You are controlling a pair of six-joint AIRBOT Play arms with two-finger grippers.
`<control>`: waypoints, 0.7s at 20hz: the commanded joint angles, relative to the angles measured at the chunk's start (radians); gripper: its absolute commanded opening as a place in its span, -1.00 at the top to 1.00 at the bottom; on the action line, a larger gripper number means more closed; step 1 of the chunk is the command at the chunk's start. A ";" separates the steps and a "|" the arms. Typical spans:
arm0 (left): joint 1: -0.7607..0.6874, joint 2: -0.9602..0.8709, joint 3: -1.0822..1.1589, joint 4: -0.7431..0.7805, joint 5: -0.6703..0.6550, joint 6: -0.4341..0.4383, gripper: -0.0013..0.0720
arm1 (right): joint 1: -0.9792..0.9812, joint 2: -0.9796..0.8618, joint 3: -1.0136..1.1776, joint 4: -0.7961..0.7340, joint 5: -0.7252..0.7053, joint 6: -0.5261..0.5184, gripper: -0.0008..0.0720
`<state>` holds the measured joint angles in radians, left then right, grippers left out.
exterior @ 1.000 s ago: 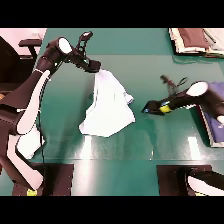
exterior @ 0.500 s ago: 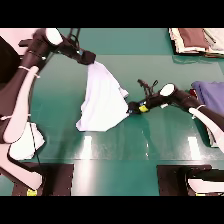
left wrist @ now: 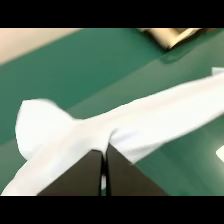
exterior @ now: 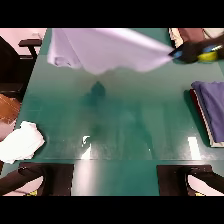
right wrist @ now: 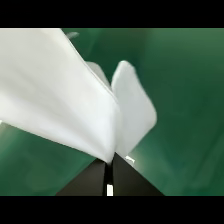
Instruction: Fold the shirts.
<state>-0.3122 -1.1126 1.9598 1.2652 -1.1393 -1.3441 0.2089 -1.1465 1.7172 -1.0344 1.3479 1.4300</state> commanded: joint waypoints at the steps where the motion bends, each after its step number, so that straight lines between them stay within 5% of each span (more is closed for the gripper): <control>1: -0.056 0.122 -0.001 0.019 -0.014 0.010 0.89 | -0.064 0.041 0.223 -0.117 0.133 0.044 0.94; 6: -0.139 0.032 -0.109 0.101 -0.124 0.007 0.90 | -0.047 -0.076 0.300 -0.174 0.236 0.080 0.94; 14: -0.370 -0.083 -0.690 0.029 -0.127 0.009 0.89 | -0.093 -0.120 -0.104 -0.243 0.263 0.079 0.94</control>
<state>-0.5980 -1.1774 1.4609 1.3567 -1.2785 -1.3357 0.1394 -1.2667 1.7294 -1.2480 1.6039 1.5066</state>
